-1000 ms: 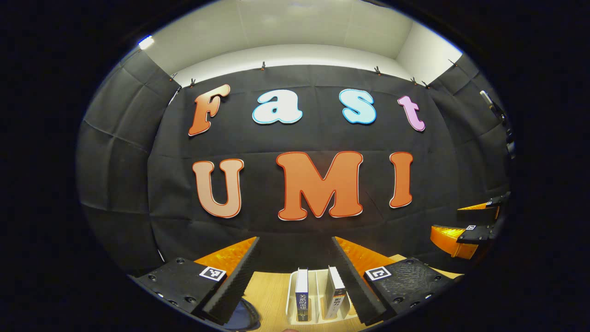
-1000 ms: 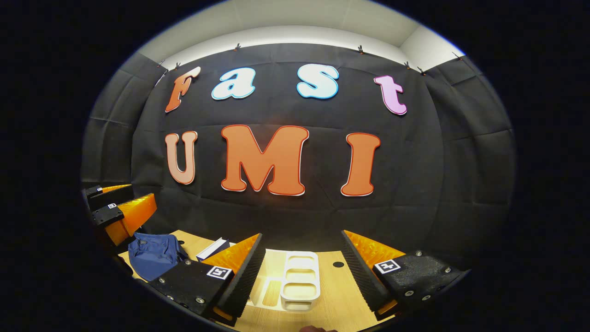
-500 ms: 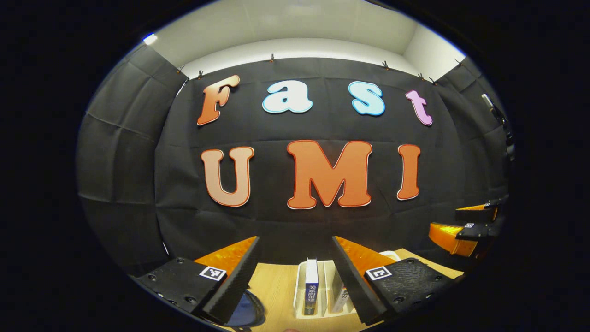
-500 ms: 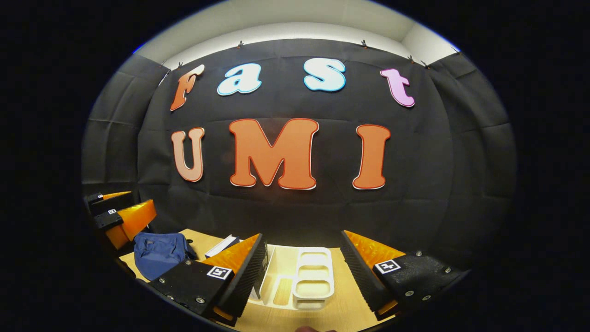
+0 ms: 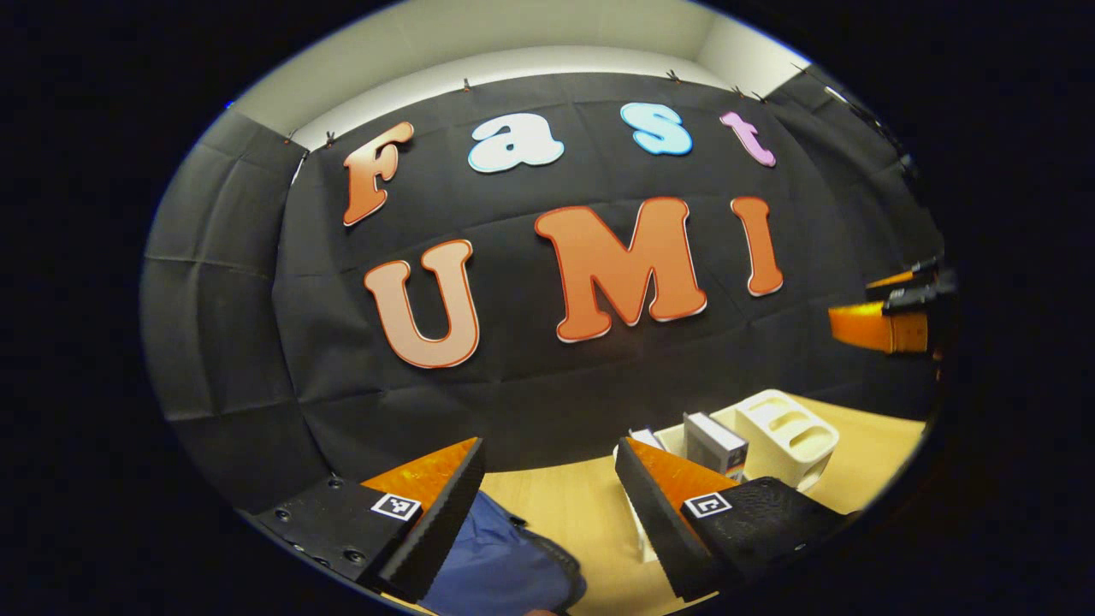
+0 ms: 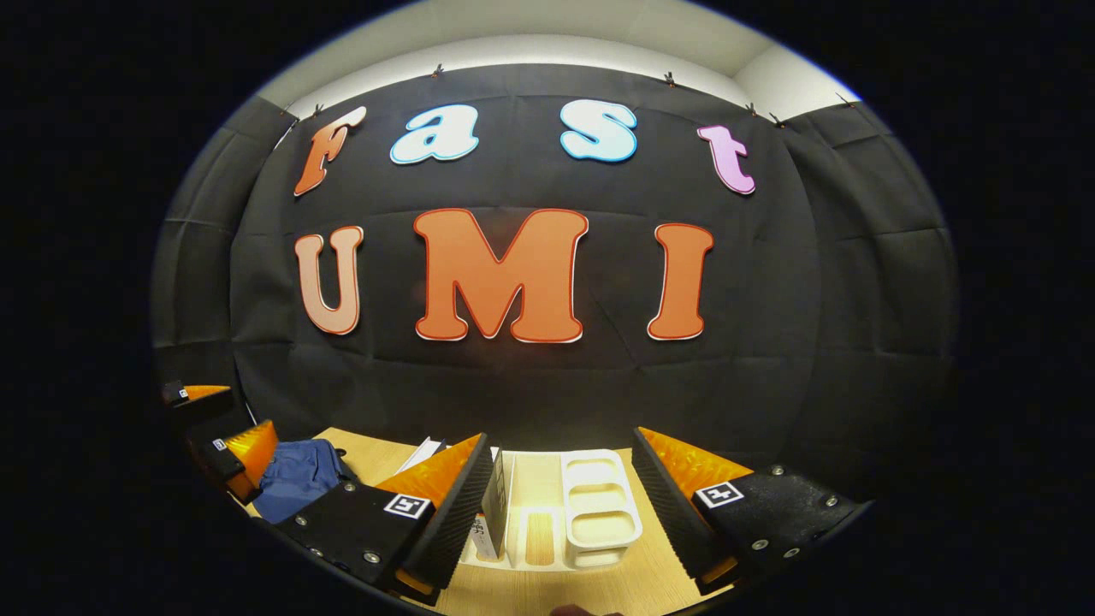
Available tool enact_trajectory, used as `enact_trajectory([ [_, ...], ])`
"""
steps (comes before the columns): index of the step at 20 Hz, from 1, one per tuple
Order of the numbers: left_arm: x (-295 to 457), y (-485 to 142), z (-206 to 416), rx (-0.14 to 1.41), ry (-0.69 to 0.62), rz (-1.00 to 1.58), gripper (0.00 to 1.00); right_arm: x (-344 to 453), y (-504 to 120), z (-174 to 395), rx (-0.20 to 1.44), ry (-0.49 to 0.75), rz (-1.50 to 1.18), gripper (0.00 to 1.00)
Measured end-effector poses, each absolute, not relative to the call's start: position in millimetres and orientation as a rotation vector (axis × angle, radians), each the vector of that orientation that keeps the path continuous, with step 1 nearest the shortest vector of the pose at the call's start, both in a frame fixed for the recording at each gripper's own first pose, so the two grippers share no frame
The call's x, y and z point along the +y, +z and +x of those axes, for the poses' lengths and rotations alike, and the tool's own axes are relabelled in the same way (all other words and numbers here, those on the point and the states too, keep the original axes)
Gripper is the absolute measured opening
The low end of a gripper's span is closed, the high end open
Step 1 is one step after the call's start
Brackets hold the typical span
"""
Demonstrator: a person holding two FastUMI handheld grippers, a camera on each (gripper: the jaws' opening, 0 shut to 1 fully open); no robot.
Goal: Open the schoolbag, grab two books from the bookshelf and put them into the schoolbag.
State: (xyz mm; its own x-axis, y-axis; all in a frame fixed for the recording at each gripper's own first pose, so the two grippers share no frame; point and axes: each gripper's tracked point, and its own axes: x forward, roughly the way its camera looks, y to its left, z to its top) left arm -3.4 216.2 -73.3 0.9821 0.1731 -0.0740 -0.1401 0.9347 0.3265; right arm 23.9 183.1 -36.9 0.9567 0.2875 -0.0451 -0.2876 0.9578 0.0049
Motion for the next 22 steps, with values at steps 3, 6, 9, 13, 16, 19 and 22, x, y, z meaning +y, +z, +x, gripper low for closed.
enact_trajectory([
  [3, 238, -117, -9, 0.197, 0.162, 0.390, 0.96, 187, -43, 25, 0.055, 0.265, -0.015, 0.96],
  [6, 263, -167, -18, 0.314, 0.175, 0.475, 0.96, 187, -50, 29, 0.070, 0.243, -0.032, 0.97],
  [9, 282, -220, -34, 0.458, 0.185, 0.590, 0.98, 188, -56, 30, 0.081, 0.228, -0.055, 0.96],
  [13, 299, -280, -50, 0.592, 0.173, 0.776, 0.97, 188, -63, 32, 0.091, 0.214, -0.080, 0.97],
  [16, 300, -312, -61, 0.650, 0.132, 0.858, 0.97, 188, -69, 32, 0.105, 0.212, -0.094, 0.97],
  [19, 301, -335, -73, 0.714, 0.113, 0.904, 0.97, 187, -74, 35, 0.117, 0.207, -0.102, 0.97],
  [22, 300, -350, -80, 0.762, 0.094, 0.935, 0.97, 186, -75, 37, 0.120, 0.204, -0.102, 0.97],
])
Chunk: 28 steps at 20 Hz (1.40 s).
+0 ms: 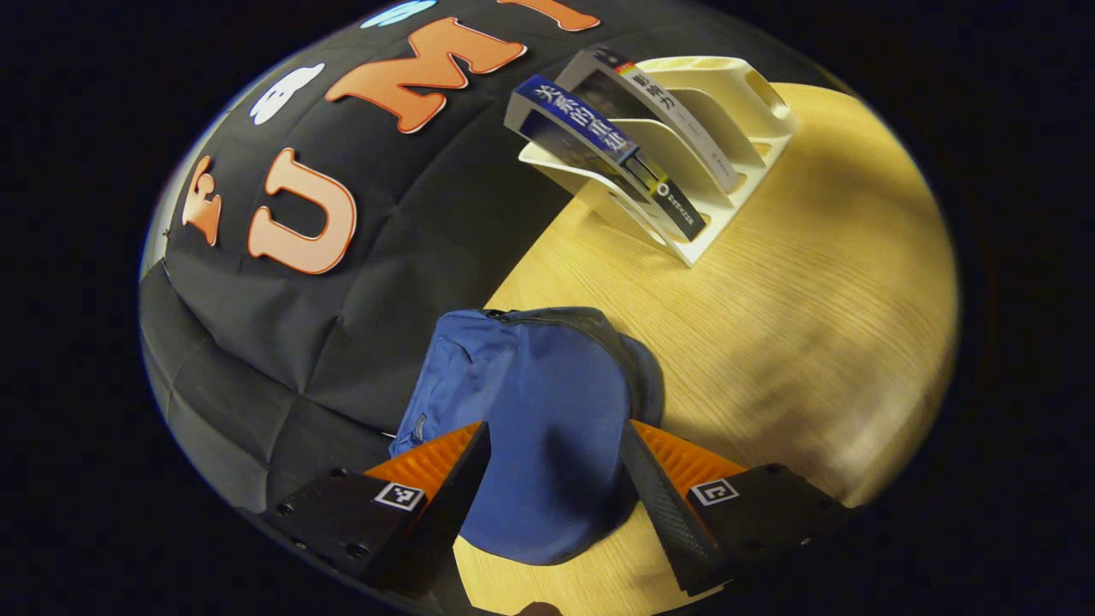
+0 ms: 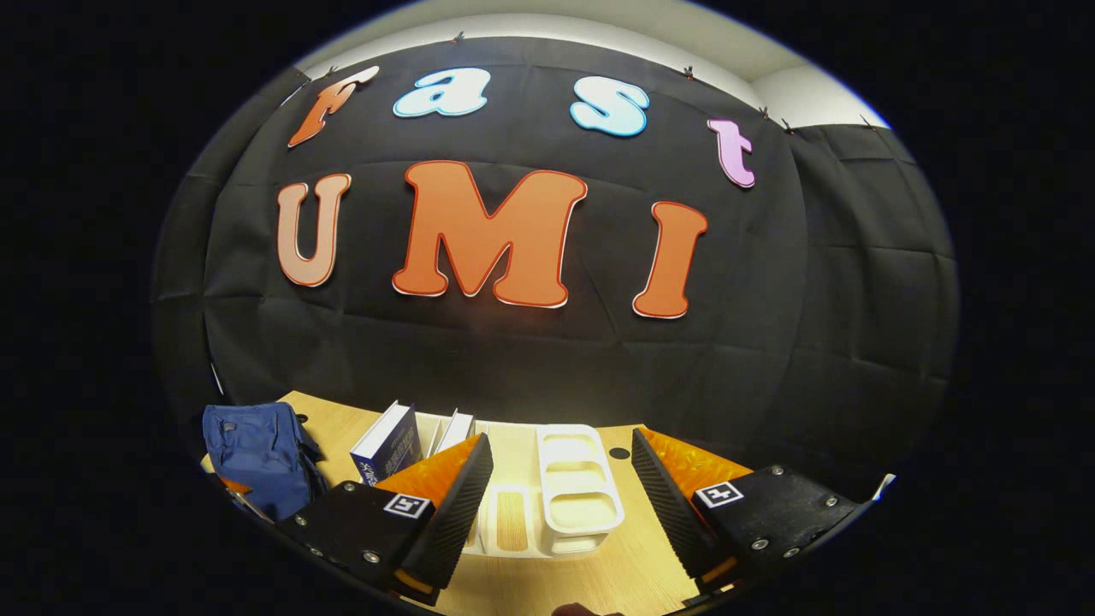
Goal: Open the schoolbag, grab two books from the bookshelf and put them into the schoolbag.
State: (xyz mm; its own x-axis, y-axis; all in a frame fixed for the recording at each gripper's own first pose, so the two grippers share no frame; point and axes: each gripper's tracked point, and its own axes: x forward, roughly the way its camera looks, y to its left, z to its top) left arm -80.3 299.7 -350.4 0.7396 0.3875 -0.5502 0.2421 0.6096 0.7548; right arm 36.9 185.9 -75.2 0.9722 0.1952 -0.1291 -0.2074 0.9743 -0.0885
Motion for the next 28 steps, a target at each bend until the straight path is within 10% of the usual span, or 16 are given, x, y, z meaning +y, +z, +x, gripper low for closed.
enact_trajectory([
  [17, 318, -383, -83, 0.873, 0.135, 0.947, 0.84, 186, -81, 45, 0.136, 0.199, -0.068, 0.97],
  [23, 319, -379, -86, 0.922, 0.127, 0.899, 0.24, 195, -81, 43, 0.139, 0.219, -0.074, 0.97],
  [28, 321, -367, -81, 0.945, 0.125, 0.788, 0.05, 207, -82, 42, 0.150, 0.251, -0.089, 0.96],
])
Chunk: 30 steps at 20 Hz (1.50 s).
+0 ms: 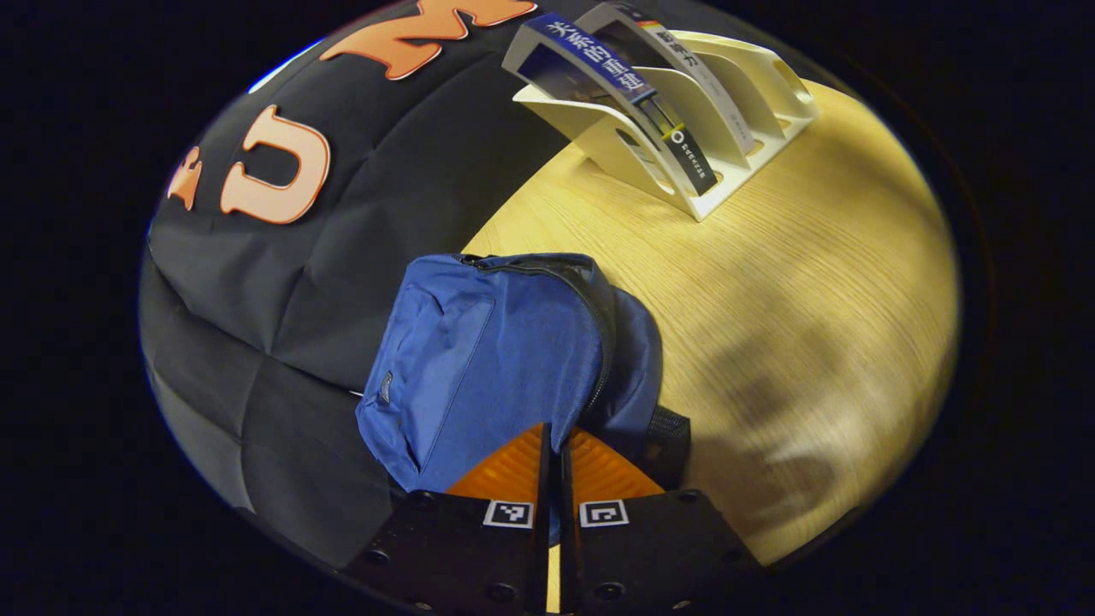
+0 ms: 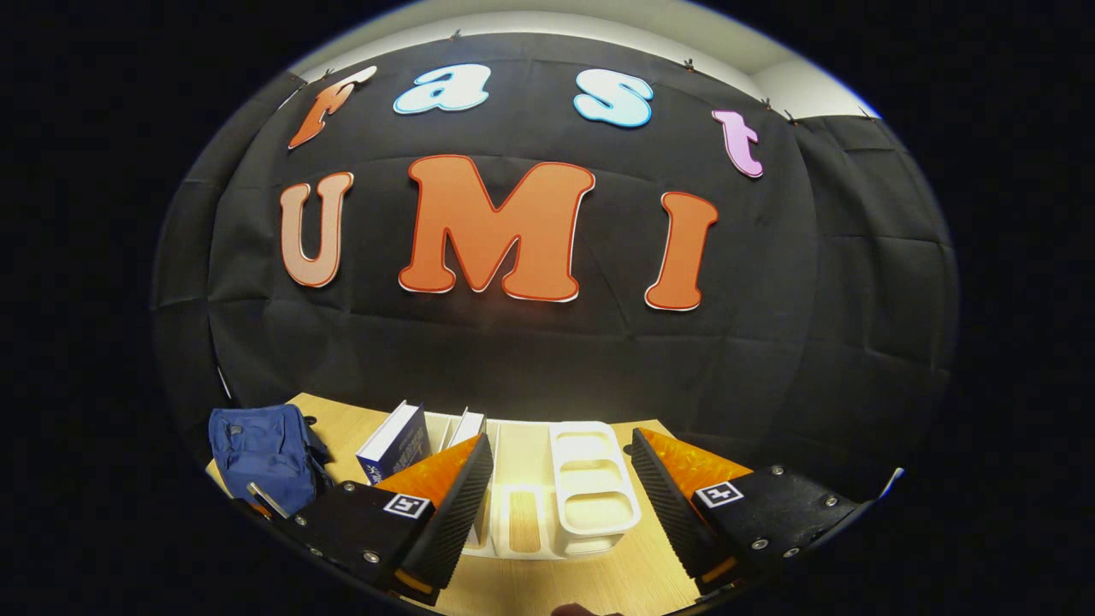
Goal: Open the schoolbag, grab two books from the bookshelf and put them into the schoolbag.
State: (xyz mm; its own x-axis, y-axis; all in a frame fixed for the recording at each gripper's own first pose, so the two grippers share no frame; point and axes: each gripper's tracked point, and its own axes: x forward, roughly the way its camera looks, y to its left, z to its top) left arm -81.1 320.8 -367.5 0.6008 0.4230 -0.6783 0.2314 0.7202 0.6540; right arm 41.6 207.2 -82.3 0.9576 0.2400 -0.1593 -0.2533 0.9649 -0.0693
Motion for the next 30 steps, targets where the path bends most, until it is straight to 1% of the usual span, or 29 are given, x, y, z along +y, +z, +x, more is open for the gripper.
enact_trajectory([
  [5, 324, -346, -71, 0.930, 0.084, 0.756, 0.02, 240, -81, 39, 0.168, 0.329, -0.105, 0.96],
  [10, 337, -301, -59, 0.894, 0.097, 0.689, 0.02, 285, -70, 46, 0.166, 0.410, -0.128, 0.96],
  [14, 349, -261, -45, 0.865, 0.094, 0.650, 0.02, 321, -80, 50, 0.239, 0.479, -0.156, 0.97],
  [17, 363, -227, -30, 0.828, 0.089, 0.634, 0.02, 340, -100, 53, 0.338, 0.515, -0.184, 0.96],
  [22, 385, -190, -1, 0.796, 0.056, 0.601, 0.02, 376, -113, 69, 0.427, 0.525, -0.239, 0.97],
  [27, 407, -160, 28, 0.760, 0.020, 0.613, 0.02, 399, -143, 80, 0.582, 0.521, -0.252, 0.97],
  [30, 420, -148, 40, 0.749, 0.012, 0.594, 0.02, 405, -155, 94, 0.632, 0.487, -0.304, 0.97],
])
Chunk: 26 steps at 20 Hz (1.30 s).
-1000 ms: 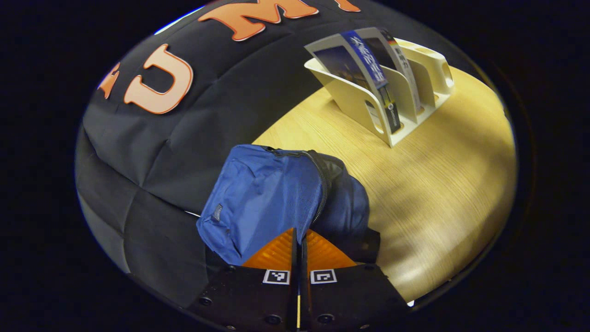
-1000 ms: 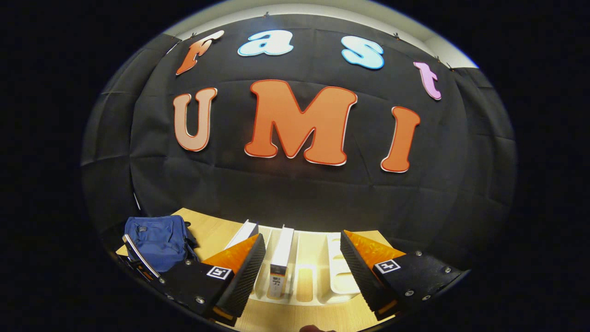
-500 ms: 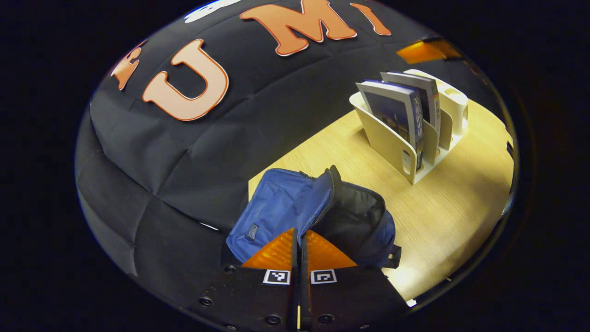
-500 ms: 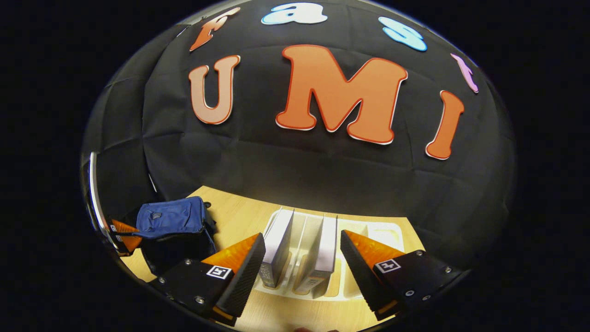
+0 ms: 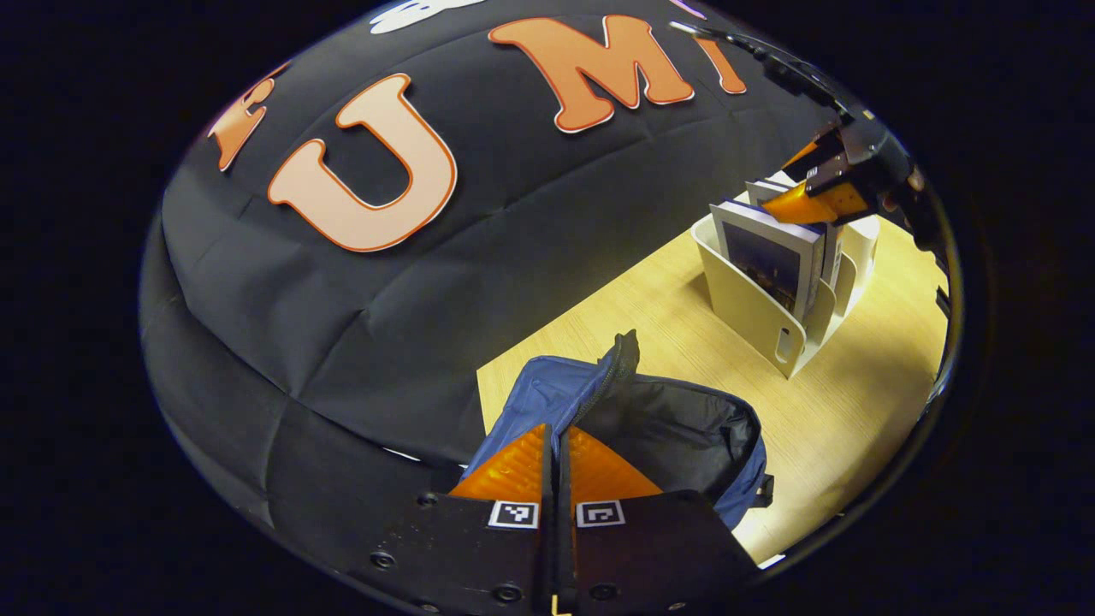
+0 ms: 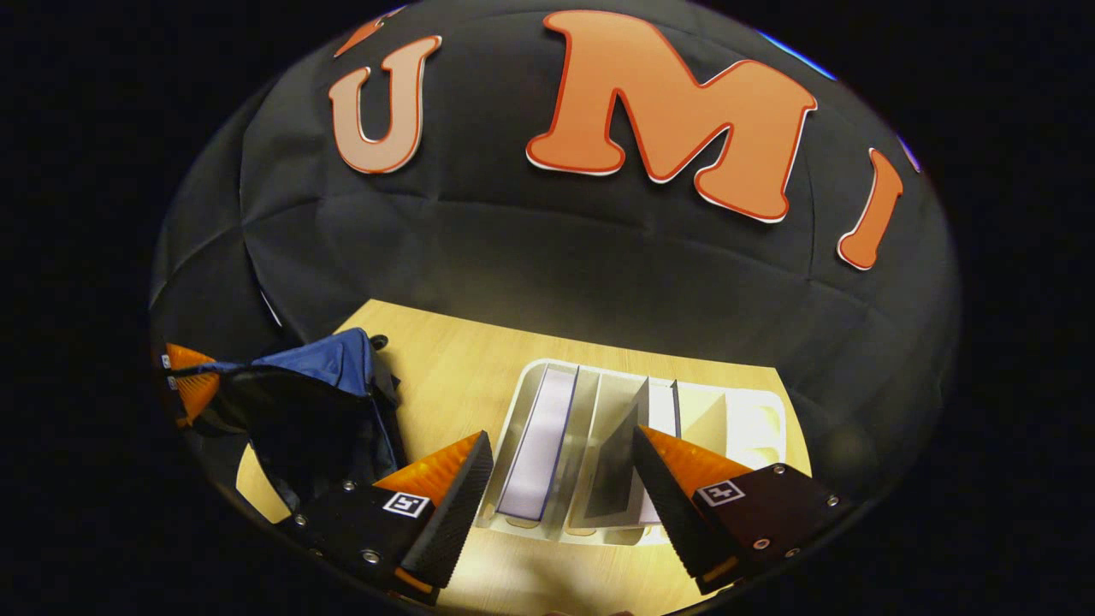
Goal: Open the schoolbag, grab two books from the bookshelf and put them into the schoolbag.
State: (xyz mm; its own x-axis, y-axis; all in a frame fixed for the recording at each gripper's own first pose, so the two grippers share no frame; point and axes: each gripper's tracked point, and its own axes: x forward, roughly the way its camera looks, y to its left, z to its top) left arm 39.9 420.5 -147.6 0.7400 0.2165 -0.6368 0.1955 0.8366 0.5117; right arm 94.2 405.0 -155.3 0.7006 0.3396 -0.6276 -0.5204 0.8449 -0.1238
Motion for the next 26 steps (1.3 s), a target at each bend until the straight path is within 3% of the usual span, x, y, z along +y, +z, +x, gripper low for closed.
enact_trajectory([
  [8, 427, -135, 65, 0.729, -0.065, 0.639, 0.01, 416, -191, 117, 0.819, 0.441, -0.329, 0.97],
  [10, 427, -140, 68, 0.732, -0.085, 0.634, 0.02, 415, -201, 120, 0.857, 0.422, -0.356, 0.93],
  [12, 430, -142, 72, 0.729, -0.092, 0.635, 0.02, 420, -214, 117, 0.939, 0.421, -0.329, 0.86],
  [14, 431, -144, 74, 0.722, -0.103, 0.635, 0.02, 425, -226, 108, 1.057, 0.440, -0.291, 0.65],
  [16, 432, -147, 74, 0.719, -0.118, 0.621, 0.02, 423, -233, 104, 1.132, 0.446, -0.307, 0.70],
  [18, 435, -150, 74, 0.715, -0.123, 0.604, 0.02, 417, -234, 105, 1.193, 0.434, -0.356, 0.41],
  [20, 436, -152, 73, 0.708, -0.128, 0.589, 0.02, 413, -238, 102, 1.260, 0.423, -0.368, 0.44],
  [26, 438, -158, 69, 0.700, -0.143, 0.542, 0.02, 413, -236, 91, 1.408, 0.393, -0.329, 0.36],
])
